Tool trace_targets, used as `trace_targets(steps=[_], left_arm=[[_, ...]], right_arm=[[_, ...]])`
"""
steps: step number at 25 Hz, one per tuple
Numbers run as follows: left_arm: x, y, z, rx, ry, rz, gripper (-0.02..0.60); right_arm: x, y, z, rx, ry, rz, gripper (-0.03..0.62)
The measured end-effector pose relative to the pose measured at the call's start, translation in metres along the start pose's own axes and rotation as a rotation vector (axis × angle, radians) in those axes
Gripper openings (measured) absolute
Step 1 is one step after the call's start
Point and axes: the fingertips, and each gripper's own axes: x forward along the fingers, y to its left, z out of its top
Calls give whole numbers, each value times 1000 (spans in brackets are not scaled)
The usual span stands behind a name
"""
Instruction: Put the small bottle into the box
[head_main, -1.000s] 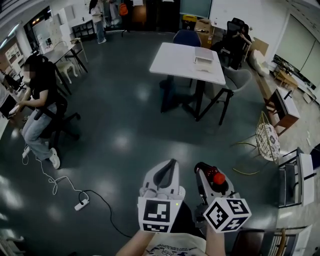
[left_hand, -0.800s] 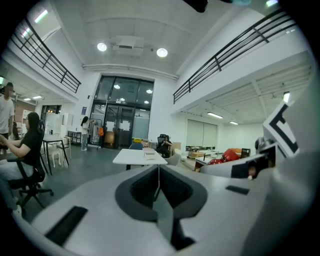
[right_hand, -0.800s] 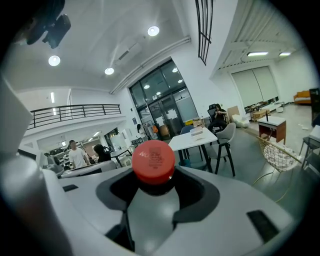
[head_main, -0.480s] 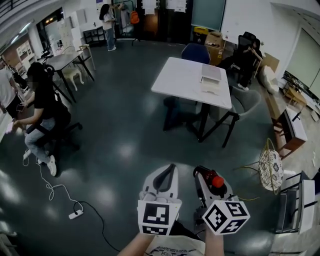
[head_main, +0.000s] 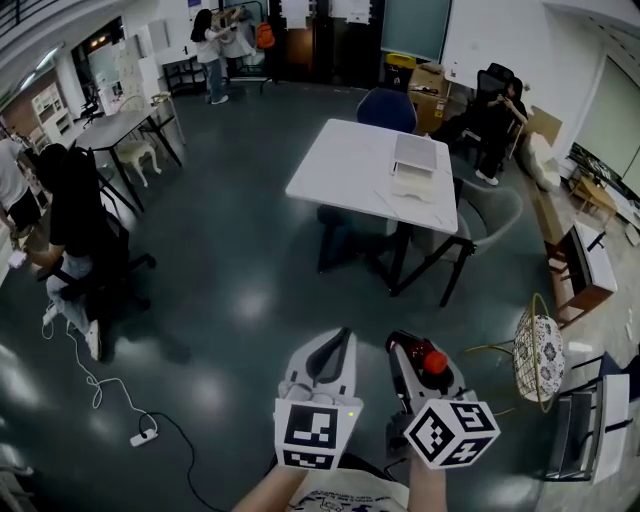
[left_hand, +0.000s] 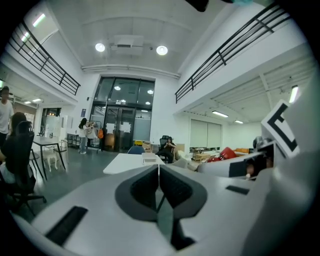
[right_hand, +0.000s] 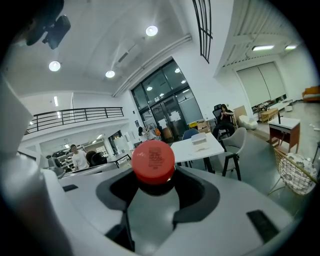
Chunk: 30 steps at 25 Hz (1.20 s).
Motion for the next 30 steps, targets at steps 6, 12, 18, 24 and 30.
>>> trace_targets(steps=[6,12,18,24,30], left_arm=[[35,1,-1,-4,18,-17,20],[78,16,2,-9,27,-29,20],[134,46,19,-14,15,-49,20],[192,72,36,-2,5,-86,20],[239,100,47,8,7,-110,20]], right_arm=[[25,-22,6,17,11,-13,227],[62,-37,17,19,19,-27,227],[118,-47,44,6,15,-48,227],[175,-59,73,4,-7,-70,227],[225,-66,88,20,-10,-87,227]])
